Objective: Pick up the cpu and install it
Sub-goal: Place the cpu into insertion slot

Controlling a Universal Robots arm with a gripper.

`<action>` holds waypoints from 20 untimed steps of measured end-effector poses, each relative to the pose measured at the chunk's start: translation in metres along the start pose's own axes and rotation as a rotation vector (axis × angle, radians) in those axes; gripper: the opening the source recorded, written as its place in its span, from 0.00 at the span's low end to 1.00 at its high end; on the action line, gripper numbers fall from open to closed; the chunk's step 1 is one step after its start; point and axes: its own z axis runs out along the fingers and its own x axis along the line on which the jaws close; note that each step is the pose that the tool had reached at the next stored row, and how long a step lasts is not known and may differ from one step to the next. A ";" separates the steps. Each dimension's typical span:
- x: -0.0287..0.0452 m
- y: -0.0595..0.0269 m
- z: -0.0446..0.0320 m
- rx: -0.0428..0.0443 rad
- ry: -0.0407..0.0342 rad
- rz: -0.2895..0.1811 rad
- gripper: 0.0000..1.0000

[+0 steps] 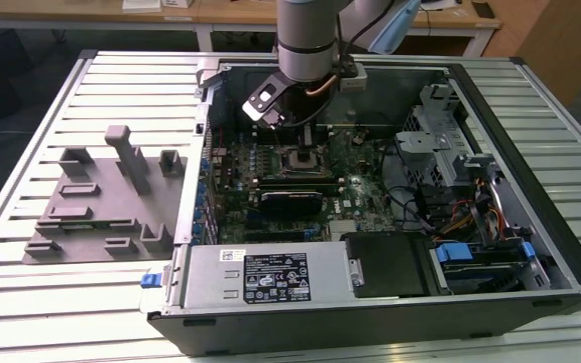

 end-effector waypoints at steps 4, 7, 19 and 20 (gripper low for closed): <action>0.0001 0.0000 0.0011 0.0000 0.0002 0.000 0.11; 0.0001 -0.0002 0.0024 0.0003 -0.0002 0.000 0.11; 0.0000 0.0001 -0.0007 0.0000 0.0001 0.000 0.11; -0.0001 0.0001 -0.0022 0.0000 0.0001 0.000 0.11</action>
